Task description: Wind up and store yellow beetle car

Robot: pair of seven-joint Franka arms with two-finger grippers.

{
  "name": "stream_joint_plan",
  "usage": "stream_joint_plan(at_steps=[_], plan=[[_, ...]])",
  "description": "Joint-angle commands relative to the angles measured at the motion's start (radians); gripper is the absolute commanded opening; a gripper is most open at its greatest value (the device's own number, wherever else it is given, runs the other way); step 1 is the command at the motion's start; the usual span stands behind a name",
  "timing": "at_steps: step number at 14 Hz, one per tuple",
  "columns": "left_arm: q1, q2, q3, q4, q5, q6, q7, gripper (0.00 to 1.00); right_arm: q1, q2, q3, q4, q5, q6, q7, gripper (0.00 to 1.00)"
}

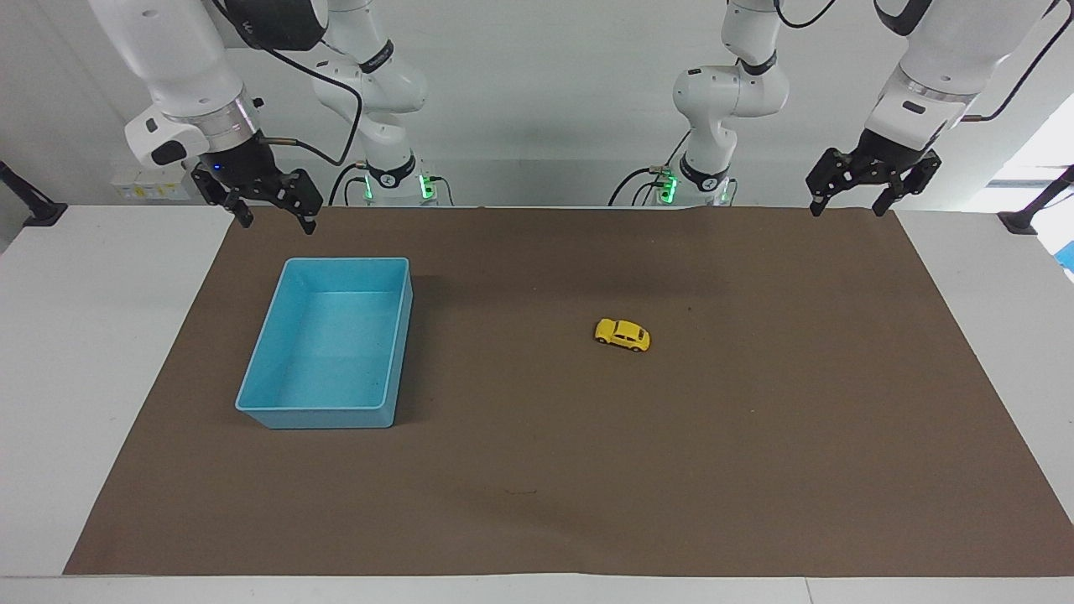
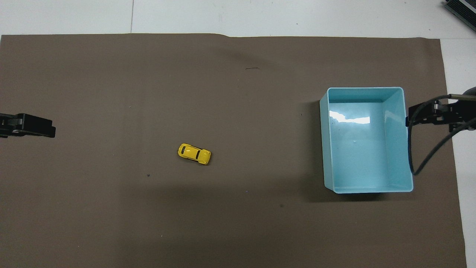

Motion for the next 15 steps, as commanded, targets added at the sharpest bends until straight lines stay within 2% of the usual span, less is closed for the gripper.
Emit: stream_joint_plan(at_steps=[1, 15], plan=[[0.0, -0.014, -0.001, -0.011, -0.008, -0.004, 0.005, 1.0, -0.014, 0.01, 0.01, 0.022, 0.011, -0.017, -0.021, 1.0], [0.002, -0.016, -0.001, -0.017, -0.009, -0.002, 0.01, 1.0, -0.014, 0.01, 0.01, 0.022, 0.011, -0.017, -0.021, 1.0]])
